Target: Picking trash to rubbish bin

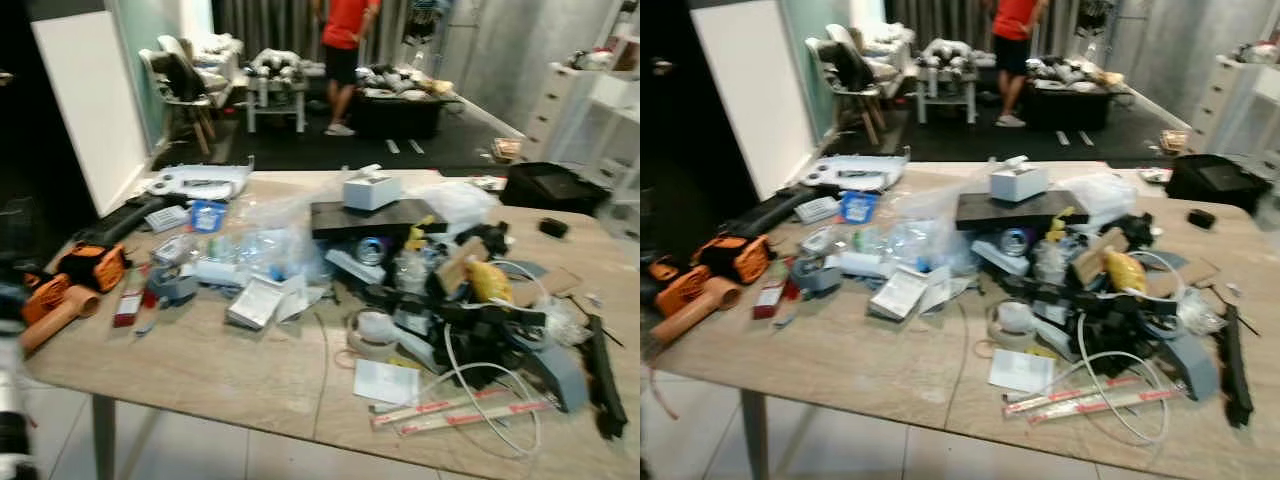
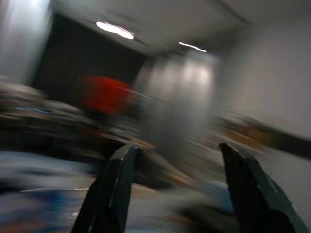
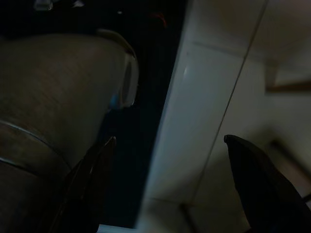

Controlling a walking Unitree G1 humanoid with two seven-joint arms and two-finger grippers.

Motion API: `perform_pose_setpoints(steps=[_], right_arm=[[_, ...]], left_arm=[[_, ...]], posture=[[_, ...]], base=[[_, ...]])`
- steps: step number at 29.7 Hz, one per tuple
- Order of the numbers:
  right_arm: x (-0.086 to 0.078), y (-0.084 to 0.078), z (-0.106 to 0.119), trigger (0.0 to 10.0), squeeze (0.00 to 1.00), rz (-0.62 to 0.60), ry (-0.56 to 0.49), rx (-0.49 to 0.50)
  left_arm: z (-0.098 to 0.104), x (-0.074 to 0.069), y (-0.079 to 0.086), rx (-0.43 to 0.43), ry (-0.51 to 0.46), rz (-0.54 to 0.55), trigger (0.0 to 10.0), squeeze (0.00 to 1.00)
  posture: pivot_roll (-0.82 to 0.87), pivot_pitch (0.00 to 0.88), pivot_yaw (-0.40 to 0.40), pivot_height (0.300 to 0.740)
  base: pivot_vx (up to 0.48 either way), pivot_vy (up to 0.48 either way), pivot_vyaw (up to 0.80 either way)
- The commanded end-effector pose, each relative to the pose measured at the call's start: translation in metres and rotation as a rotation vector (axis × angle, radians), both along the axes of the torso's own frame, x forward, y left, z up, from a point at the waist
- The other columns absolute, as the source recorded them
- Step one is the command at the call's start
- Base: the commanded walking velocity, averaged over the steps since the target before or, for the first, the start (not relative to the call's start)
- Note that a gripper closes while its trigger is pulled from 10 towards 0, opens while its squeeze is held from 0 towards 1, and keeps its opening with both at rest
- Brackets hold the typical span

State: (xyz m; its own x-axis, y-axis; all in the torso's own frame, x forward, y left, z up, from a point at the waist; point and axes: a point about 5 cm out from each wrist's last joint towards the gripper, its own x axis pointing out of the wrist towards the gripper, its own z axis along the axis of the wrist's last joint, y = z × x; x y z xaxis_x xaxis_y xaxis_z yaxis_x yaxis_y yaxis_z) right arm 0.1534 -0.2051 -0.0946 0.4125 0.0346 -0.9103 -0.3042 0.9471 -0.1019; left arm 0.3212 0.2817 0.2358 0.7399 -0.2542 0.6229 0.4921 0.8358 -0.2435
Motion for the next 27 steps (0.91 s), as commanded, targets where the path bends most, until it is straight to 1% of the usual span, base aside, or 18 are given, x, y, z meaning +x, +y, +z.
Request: perform_pose_setpoints(steps=[1,2,3,4,6,9,11,14,15,17,18,20,22,23,24,25,26,27], right_arm=[[-0.011,-0.002,-0.004,10.0,0.0,-0.023,0.037,-0.003],[-0.012,-0.002,-0.004,10.0,0.0,-0.026,0.038,-0.004],[-0.012,-0.002,-0.004,10.0,0.0,-0.026,0.038,-0.004],[-0.012,-0.003,-0.004,10.0,0.0,-0.029,0.038,-0.005],[-0.013,-0.003,-0.005,10.0,0.0,-0.03,0.038,-0.005],[-0.013,-0.002,-0.005,10.0,0.0,-0.033,0.038,-0.004],[-0.014,-0.002,-0.005,10.0,0.0,-0.036,0.036,-0.001],[-0.014,-0.002,-0.005,10.0,0.0,-0.042,0.035,0.002],[-0.015,-0.002,-0.005,10.0,0.0,-0.043,0.034,0.003],[-0.016,-0.002,-0.006,10.0,0.0,-0.044,0.034,0.003],[-0.016,-0.002,-0.006,10.0,0.0,-0.044,0.034,0.003],[-0.018,-0.001,-0.006,10.0,0.0,-0.045,0.037,0.004],[-0.018,-0.001,-0.006,10.0,0.0,-0.045,0.037,0.004],[-0.018,-0.001,-0.007,10.0,0.0,-0.045,0.038,0.004],[-0.019,-0.001,-0.007,10.0,0.0,-0.045,0.04,0.004],[-0.02,0.0,-0.007,10.0,0.0,-0.045,0.042,0.005],[-0.021,0.0,-0.008,10.0,0.0,-0.044,0.044,0.005],[-0.021,0.0,-0.008,10.0,0.0,-0.044,0.046,0.004]], left_arm=[[-0.001,-0.001,-0.016,0.04,-0.008,-0.103,10.0,0.0],[-0.006,0.0,-0.031,0.084,0.003,-0.179,10.0,0.0],[-0.006,0.0,-0.031,0.084,0.003,-0.179,10.0,0.0],[-0.015,0.004,-0.049,0.118,0.03,-0.243,10.0,0.0],[-0.019,0.006,-0.054,0.13,0.045,-0.247,10.0,0.0],[-0.022,0.011,-0.058,0.167,0.073,-0.204,10.0,0.0],[-0.021,0.018,-0.057,0.214,0.107,-0.118,10.0,0.0],[-0.019,0.02,-0.054,0.243,0.139,-0.066,10.0,0.0],[-0.02,0.022,-0.051,0.271,0.164,-0.017,10.0,0.0],[-0.021,0.027,-0.045,0.374,0.218,0.119,10.0,0.0],[-0.021,0.027,-0.045,0.374,0.218,0.119,10.0,0.0],[-0.022,0.031,-0.041,0.507,0.245,0.241,10.0,0.0],[-0.022,0.031,-0.041,0.507,0.245,0.241,10.0,0.0],[-0.023,0.031,-0.043,0.529,0.242,0.242,10.0,0.0],[-0.024,0.029,-0.048,0.547,0.228,0.203,10.0,0.0],[-0.025,0.028,-0.053,0.548,0.216,0.148,10.0,0.0],[-0.028,0.022,-0.065,0.552,0.193,0.015,10.0,0.0],[-0.03,0.017,-0.072,0.552,0.176,-0.078,10.0,0.0]], posture=[[-0.11,0.091,0.043,0.74],[-0.11,0.091,0.043,0.74],[-0.11,0.091,0.043,0.74],[-0.11,0.093,0.045,0.74],[-0.11,0.096,0.047,0.74],[-0.12,0.098,0.048,0.74],[-0.12,0.1,0.048,0.74],[-0.12,0.102,0.049,0.74],[-0.12,0.105,0.051,0.74],[-0.12,0.11,0.054,0.74],[-0.12,0.11,0.054,0.74],[-0.12,0.115,0.057,0.74],[-0.12,0.115,0.057,0.74],[-0.12,0.115,0.057,0.74],[-0.12,0.115,0.058,0.74],[-0.12,0.117,0.059,0.74],[-0.12,0.119,0.06,0.74],[-0.12,0.119,0.06,0.74]], base=[[0.0,0.0,-0.79],[0.0,0.0,-0.79],[0.0,0.0,-0.79],[0.0,0.0,-0.79],[0.0,0.0,-0.79],[0.0,0.0,-0.79],[0.0,0.0,-0.79],[0.0,0.0,-0.74],[0.0,0.0,0.0],[0.0,0.0,0.0],[0.0,0.0,0.0],[0.0,0.0,0.0],[0.0,0.0,0.0],[0.0,0.0,0.0],[0.0,0.0,0.0],[0.0,0.0,0.0],[0.0,0.0,0.0],[0.0,0.0,0.0]])
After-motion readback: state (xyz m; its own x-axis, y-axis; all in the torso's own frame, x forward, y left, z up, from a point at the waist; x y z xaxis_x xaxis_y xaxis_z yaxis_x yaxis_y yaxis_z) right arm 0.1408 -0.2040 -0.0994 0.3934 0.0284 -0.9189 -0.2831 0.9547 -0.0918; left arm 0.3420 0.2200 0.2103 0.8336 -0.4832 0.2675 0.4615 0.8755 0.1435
